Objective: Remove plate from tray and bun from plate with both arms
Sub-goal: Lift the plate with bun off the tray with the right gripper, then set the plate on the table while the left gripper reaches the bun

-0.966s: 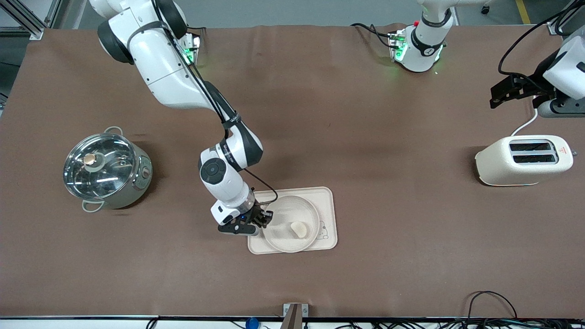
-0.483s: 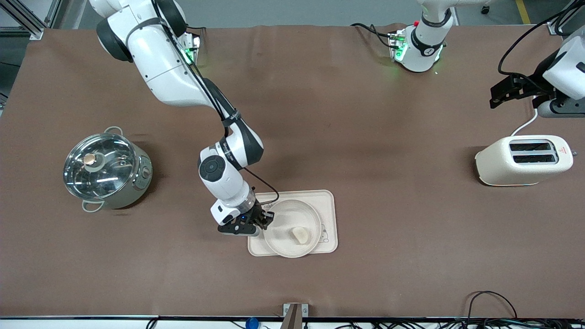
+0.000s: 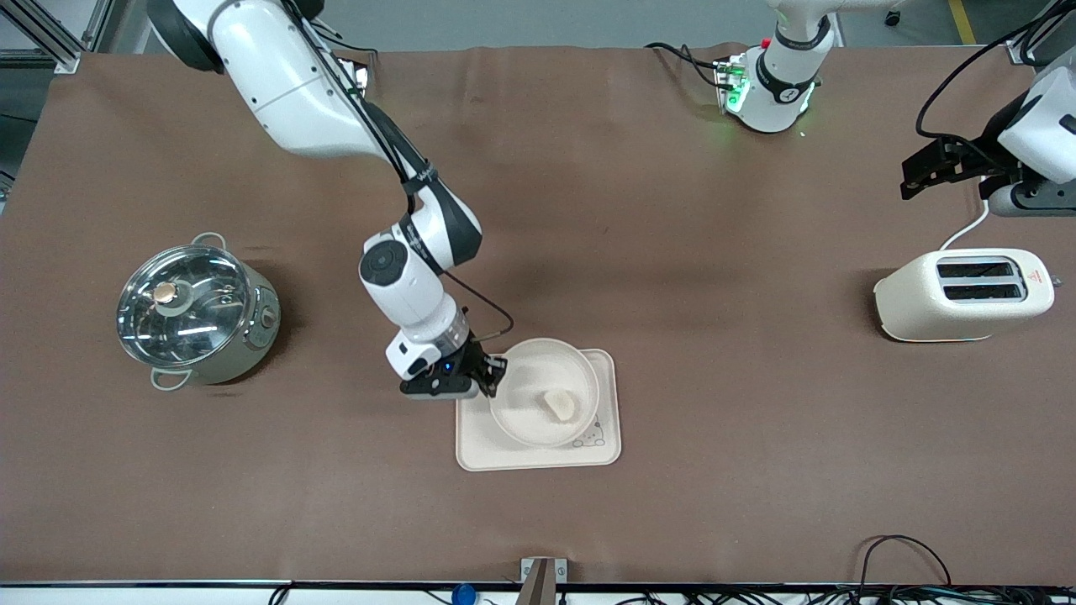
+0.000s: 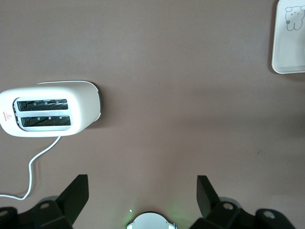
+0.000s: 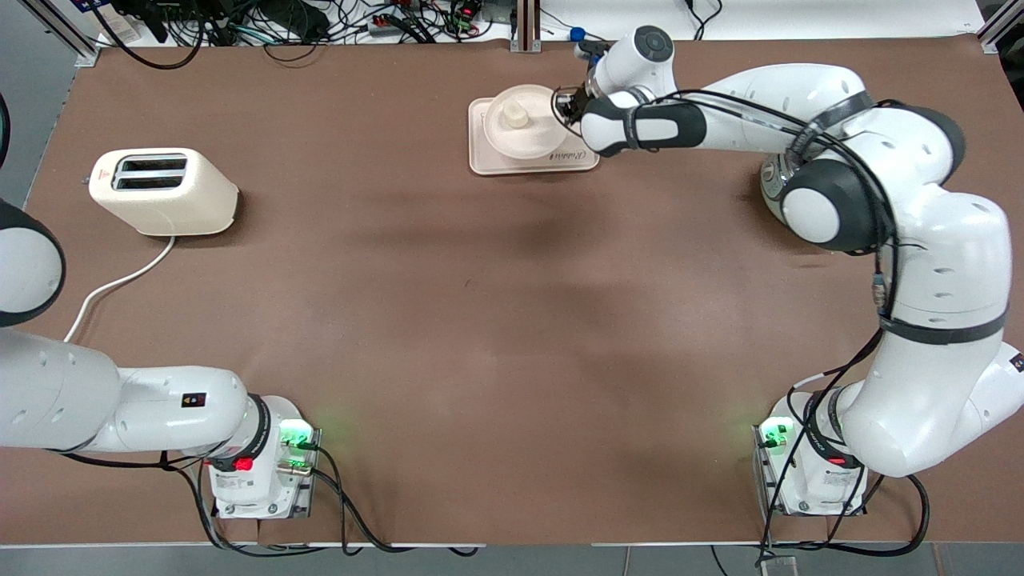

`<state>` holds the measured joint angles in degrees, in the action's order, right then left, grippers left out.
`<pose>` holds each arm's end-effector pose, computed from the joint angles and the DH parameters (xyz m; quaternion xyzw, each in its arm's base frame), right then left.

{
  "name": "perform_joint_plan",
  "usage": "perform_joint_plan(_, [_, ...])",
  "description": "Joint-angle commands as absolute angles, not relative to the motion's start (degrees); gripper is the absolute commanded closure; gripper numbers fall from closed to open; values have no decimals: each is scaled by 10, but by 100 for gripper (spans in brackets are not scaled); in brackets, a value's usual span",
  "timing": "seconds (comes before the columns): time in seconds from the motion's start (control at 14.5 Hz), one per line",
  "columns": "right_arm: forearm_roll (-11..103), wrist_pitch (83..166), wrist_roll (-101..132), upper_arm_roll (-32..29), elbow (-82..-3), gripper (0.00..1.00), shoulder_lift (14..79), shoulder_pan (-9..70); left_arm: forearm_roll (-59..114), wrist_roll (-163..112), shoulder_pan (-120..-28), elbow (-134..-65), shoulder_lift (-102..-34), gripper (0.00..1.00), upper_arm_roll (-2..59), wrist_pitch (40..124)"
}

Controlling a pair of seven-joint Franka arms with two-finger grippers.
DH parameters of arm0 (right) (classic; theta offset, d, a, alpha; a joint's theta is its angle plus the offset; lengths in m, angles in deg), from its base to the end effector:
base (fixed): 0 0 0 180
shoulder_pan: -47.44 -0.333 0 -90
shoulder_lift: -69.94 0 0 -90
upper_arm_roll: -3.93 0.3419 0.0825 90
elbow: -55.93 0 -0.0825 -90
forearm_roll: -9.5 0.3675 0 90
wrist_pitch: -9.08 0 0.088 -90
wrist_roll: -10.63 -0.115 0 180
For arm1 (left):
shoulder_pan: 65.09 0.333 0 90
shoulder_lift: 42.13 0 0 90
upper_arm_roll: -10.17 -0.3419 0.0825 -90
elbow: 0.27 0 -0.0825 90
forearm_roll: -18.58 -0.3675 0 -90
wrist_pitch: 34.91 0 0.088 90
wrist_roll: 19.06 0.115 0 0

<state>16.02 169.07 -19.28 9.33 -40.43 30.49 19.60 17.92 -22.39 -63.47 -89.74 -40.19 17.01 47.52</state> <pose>0.6142 0.3826 0.2709 -0.9755 0.0365 -0.1483 0.1583 0.5099 -0.0464 0.6533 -0.9988 0.0158 0.0439 0.0111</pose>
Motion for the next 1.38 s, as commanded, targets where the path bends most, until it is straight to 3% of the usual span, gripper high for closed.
perform_joint_plan(0.0, [160, 1720, -185, 115, -561, 100, 408, 199, 185, -223, -636, -902, -399, 0, 173, 480])
perform_joint_plan(0.21, [160, 1812, -185, 147, -669, 99, 437, 202, 188, -238, -642, -901, -412, 0, 176, 480])
perform_joint_plan(0.41, [160, 1867, -185, 162, -717, 100, 435, 197, 188, -347, -661, -901, -429, 0, 205, 482])
perform_joint_plan(0.83, [160, 1900, -183, 170, -758, 100, 435, 193, 187, -532, -661, -903, -512, 0, 284, 533])
perform_joint_plan(1.17, [157, 1923, -179, 170, -769, 99, 434, 191, 178, -735, -713, -903, -604, 0, 326, 656])
perform_joint_plan(1.24, [157, 1923, -180, 170, -768, 87, 432, 191, 177, -774, -730, -903, -621, 0, 326, 682])
perform_joint_plan(1.31, [157, 1922, -188, 171, -766, 38, 432, 194, 177, -810, -742, -903, -642, 0, 326, 712])
